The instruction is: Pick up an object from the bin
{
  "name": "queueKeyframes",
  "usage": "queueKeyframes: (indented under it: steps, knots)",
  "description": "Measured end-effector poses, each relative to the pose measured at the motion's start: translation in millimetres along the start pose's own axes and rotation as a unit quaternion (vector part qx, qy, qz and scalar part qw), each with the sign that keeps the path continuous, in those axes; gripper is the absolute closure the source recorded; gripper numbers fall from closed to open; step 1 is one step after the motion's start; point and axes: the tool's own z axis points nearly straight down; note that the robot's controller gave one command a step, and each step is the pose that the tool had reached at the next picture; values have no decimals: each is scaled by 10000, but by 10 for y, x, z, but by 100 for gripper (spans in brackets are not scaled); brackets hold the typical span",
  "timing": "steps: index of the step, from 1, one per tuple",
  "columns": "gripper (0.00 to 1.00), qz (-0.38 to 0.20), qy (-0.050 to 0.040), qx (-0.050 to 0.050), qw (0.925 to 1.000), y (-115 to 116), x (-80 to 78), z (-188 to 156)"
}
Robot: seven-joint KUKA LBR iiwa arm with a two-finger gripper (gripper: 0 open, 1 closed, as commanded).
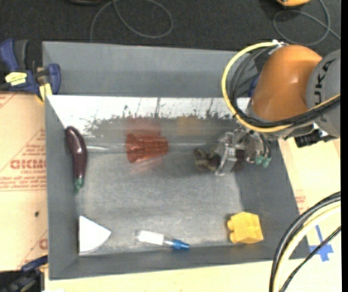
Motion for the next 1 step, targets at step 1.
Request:
queueKeyframes:
  steps: [1]
  knots:
    - [100, 37, -22, -2, 10000, 197, 37, -1235]
